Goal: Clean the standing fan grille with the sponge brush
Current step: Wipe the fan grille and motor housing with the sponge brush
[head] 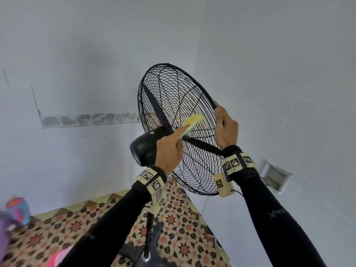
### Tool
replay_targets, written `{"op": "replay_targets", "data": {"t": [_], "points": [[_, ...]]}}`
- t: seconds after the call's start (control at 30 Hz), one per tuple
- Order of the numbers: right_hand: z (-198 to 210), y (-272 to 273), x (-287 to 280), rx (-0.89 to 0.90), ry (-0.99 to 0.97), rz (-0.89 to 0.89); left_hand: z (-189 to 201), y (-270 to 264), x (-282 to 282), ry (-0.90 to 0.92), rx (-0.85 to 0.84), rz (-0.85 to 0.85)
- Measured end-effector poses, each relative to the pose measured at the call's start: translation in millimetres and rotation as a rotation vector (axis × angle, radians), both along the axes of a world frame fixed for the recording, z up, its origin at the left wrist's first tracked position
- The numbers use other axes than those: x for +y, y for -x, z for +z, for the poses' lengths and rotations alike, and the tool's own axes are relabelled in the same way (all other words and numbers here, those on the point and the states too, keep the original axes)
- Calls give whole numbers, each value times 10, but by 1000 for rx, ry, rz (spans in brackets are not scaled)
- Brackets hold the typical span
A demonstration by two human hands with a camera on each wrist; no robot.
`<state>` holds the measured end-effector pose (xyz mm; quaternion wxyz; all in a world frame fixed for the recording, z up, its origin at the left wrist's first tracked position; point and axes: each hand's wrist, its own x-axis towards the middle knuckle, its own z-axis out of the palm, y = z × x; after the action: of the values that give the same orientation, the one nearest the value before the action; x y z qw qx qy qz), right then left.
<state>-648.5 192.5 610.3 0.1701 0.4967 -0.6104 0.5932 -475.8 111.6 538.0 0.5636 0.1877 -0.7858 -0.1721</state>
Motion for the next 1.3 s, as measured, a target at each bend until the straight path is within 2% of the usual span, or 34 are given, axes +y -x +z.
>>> {"op": "replay_targets", "data": {"t": [0.07,0.2,0.27,0.37,0.4,0.5,0.57,0.77,0.83,0.93,0.97,1.07,1.23,1.3], "points": [[17,14,-3,0,4,10,31,-88,-63,34,0,12],[16,-43,-51,-12,-1,10,318,-128,-349,-107,182,187],[-2,-25,-66,-23,-9,-11,309,-80,-310,-70,125,131],[-8,46,-42,-24,-5,-33,76,-127,-223,27,-55,-59],[-6,44,-29,-21,-4,-25,23,-177,-259,14,-53,-63],[0,-20,-34,-5,5,-2,41,-187,-452,-132,148,141],[-3,-49,-71,-10,-1,-2,107,-124,-512,-174,192,192],[-36,40,-40,0,-17,-40,-119,-198,-401,-28,-106,-126],[-45,22,-47,19,-7,-28,-13,-273,-432,0,-43,-43],[-15,-15,-75,21,-3,-38,365,-300,-437,-13,159,120],[-9,-29,-73,19,-9,-49,481,-278,-401,2,155,140],[-18,-78,-49,9,-27,-55,618,-169,-223,93,14,161],[6,-82,-8,-22,-22,-41,389,-149,218,360,-289,86],[29,-94,18,-44,-15,-20,509,-221,231,329,-330,77]]}}
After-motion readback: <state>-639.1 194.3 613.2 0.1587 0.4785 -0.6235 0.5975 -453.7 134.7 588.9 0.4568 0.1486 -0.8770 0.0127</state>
